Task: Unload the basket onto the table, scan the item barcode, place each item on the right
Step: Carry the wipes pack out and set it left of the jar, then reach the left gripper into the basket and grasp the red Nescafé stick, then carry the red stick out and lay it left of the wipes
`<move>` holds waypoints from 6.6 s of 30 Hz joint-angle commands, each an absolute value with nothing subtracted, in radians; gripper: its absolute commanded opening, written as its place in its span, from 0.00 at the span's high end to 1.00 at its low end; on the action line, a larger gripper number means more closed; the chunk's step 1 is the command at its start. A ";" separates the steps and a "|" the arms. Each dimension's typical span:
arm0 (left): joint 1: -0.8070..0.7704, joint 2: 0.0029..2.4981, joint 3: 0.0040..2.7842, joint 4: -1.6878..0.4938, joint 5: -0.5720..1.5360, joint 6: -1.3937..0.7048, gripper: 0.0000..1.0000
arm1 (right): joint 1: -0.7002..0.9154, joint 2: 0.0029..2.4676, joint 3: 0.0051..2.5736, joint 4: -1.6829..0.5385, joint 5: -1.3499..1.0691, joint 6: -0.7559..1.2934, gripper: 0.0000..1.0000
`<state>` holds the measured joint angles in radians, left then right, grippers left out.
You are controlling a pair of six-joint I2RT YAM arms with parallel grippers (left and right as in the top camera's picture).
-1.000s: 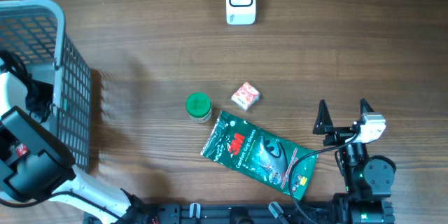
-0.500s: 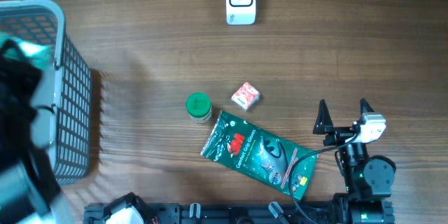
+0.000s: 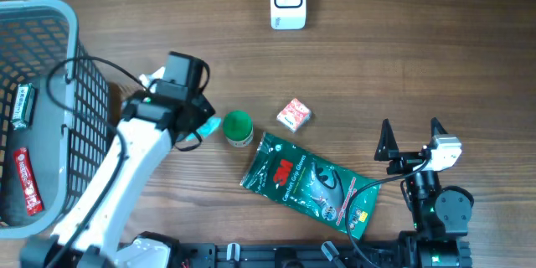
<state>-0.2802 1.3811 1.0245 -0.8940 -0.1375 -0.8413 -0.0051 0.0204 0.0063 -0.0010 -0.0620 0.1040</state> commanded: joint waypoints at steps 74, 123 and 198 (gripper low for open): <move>0.945 1.561 0.880 -0.407 -0.123 0.179 0.00 | -0.004 0.014 0.006 0.001 -0.056 0.107 0.00; 0.740 1.688 1.059 -0.494 -0.181 -0.442 0.00 | -0.004 0.014 0.006 0.001 -0.056 0.107 0.00; -0.194 1.222 1.233 -0.499 -0.194 -0.554 0.00 | -0.004 0.014 0.006 0.001 -0.056 0.107 0.00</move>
<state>-0.1898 1.2972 1.2133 -0.5007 -0.0692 -0.5407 -0.0051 0.0204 0.0063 -0.0010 -0.0620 0.1040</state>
